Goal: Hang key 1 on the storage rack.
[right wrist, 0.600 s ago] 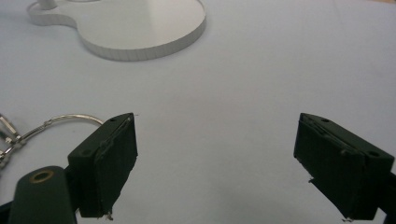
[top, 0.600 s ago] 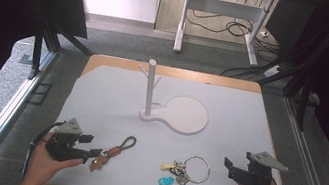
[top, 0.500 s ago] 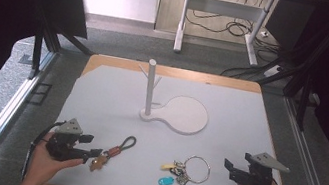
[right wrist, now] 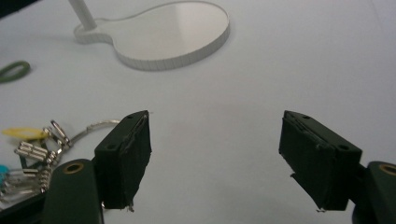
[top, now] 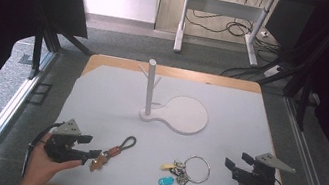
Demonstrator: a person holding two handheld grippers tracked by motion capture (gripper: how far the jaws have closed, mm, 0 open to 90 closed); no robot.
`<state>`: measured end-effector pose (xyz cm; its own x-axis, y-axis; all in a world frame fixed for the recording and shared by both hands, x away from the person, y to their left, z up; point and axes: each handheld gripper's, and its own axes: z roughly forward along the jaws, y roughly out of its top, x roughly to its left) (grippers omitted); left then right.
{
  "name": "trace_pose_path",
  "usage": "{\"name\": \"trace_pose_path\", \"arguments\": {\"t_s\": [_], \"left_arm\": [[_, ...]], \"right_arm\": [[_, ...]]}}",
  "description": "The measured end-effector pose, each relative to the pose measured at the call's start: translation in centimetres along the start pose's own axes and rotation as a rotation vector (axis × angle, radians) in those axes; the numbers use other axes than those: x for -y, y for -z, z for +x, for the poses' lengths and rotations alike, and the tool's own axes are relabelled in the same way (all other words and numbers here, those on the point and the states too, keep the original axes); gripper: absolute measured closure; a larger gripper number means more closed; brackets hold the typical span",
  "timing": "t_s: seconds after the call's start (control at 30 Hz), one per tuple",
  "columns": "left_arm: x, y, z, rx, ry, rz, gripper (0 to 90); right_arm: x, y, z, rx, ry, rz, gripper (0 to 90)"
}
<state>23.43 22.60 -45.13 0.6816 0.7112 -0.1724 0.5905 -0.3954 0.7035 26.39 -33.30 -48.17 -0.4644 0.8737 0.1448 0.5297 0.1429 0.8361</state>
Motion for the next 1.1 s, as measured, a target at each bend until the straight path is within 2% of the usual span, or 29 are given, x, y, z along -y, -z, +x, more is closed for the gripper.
{"name": "trace_pose_path", "arguments": {"t_s": [0.3,0.43,0.53,0.73,0.83,0.87,1.1], "left_arm": [[-0.3,-0.4,0.1,-0.023,0.015,0.007,37.3],[-0.2,0.5,-0.3,-0.034,0.016,-0.011,37.0],[-0.4,1.2,-0.5,-0.024,0.036,-0.023,37.3],[-1.1,1.6,-0.2,-0.027,0.032,-0.027,37.0],[-1.8,1.3,-0.2,-0.02,0.016,-0.015,36.8],[-2.3,1.2,-0.2,-0.002,0.001,0.0,36.4],[-4.3,0.3,0.0,0.006,-0.034,0.067,35.6]], "right_arm": [[0.1,0.0,-0.6,-0.017,0.007,0.013,28.2],[0.3,0.3,-0.6,-0.012,0.007,0.025,28.7],[0.5,0.4,-0.4,-0.011,0.016,0.031,29.1],[0.6,0.5,-0.2,0.0,0.022,0.036,29.3],[0.7,0.6,-0.3,0.004,0.023,0.039,29.4],[0.8,0.7,-0.4,0.01,0.01,0.04,29.4],[1.2,1.0,-0.6,0.025,-0.004,0.052,29.4]]}}
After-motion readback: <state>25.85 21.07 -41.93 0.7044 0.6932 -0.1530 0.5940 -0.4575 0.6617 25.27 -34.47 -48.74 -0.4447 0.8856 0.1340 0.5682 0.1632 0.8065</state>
